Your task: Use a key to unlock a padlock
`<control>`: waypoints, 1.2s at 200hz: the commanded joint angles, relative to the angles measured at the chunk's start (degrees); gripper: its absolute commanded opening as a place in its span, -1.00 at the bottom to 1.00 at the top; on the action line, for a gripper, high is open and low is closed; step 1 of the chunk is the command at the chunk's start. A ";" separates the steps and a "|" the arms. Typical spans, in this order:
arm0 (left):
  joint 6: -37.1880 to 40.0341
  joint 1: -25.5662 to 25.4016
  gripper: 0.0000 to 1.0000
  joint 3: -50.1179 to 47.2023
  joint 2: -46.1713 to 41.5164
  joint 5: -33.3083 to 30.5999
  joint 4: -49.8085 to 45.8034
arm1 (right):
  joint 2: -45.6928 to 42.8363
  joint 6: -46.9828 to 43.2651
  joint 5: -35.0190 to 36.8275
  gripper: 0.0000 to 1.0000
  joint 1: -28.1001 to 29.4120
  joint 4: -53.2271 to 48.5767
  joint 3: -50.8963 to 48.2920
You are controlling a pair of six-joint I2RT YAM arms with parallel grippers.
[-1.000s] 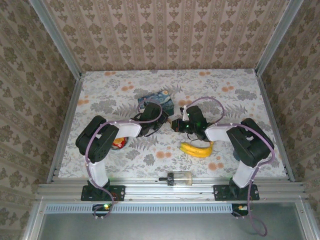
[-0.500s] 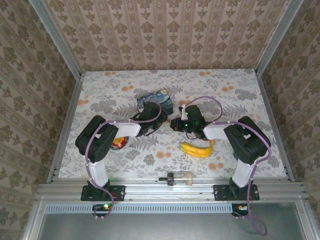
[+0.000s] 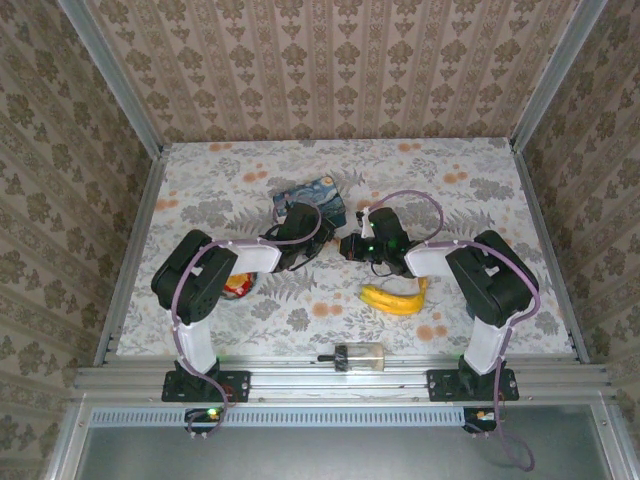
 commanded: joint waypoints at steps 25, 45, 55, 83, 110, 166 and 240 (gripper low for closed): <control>-2.90 -0.56 -0.90 -0.40 0.93 6.27 0.12 | 1.10 -1.17 -3.01 -1.00 -0.60 -0.96 2.39; -2.49 -0.51 -1.00 -0.41 0.80 7.56 -0.29 | 1.39 0.08 -5.96 -1.00 -1.88 0.60 2.56; -2.57 -0.51 -1.00 -0.41 0.71 8.69 -0.64 | 1.87 0.48 -8.22 -1.00 -2.51 1.01 3.11; -1.80 -0.49 -1.00 -0.01 -0.11 10.62 -2.94 | 3.58 0.95 -14.07 -1.00 -4.02 2.36 4.48; -1.15 -0.53 -1.00 0.27 -1.00 11.17 -4.91 | 4.64 -0.24 -16.22 -1.00 -4.33 2.97 4.96; -1.26 -0.88 -1.00 0.85 -1.58 11.34 -7.15 | 2.72 0.33 -11.90 -1.00 -4.25 3.83 3.19; -0.07 -1.26 -1.00 2.56 -0.99 11.95 -9.57 | 0.05 1.63 -8.19 -1.00 -3.73 3.61 2.77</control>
